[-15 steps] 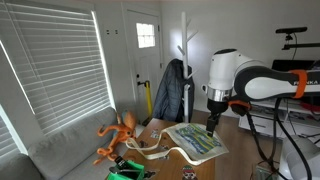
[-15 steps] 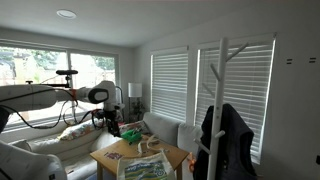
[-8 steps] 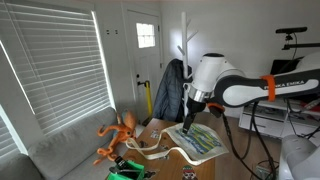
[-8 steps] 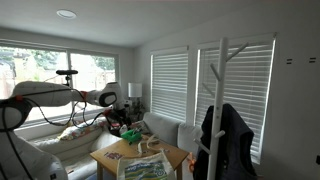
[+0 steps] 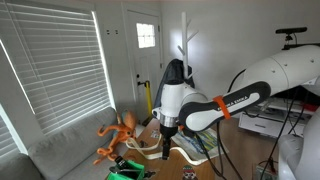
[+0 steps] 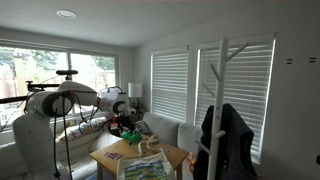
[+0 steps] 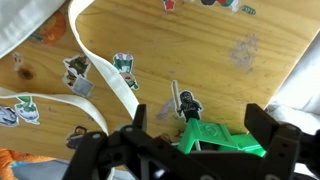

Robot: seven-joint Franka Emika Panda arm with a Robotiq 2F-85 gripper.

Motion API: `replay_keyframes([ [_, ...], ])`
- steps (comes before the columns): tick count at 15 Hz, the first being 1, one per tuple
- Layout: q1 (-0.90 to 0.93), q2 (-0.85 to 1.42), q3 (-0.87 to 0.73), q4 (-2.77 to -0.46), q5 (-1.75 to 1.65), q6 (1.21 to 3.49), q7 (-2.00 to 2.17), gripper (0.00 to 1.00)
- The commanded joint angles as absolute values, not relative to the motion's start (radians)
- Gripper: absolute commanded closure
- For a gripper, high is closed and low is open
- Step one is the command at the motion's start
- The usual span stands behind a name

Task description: Remove the spoon from the green lunchbox and put it on the bag on the table

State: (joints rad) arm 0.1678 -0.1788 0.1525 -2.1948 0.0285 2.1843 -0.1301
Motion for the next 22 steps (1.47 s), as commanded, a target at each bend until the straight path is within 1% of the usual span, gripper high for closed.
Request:
replay_keyframes([
  [1, 0.172, -0.160, 0.154, -2.179, 0.028, 2.181, -0.136, 0.00],
  [5, 0.172, -0.151, 0.154, -2.161, 0.027, 2.181, -0.148, 0.00],
  [9, 0.184, -0.019, 0.193, -2.097, -0.088, 2.332, -0.138, 0.00],
  [15, 0.224, 0.158, 0.224, -1.945, -0.226, 2.372, -0.129, 0.00],
  [19, 0.218, 0.176, 0.210, -1.912, -0.159, 2.383, -0.077, 0.00],
  [21, 0.214, 0.190, 0.204, -1.904, -0.134, 2.382, -0.034, 0.05],
  [22, 0.212, 0.197, 0.203, -1.900, -0.114, 2.381, -0.022, 0.04],
])
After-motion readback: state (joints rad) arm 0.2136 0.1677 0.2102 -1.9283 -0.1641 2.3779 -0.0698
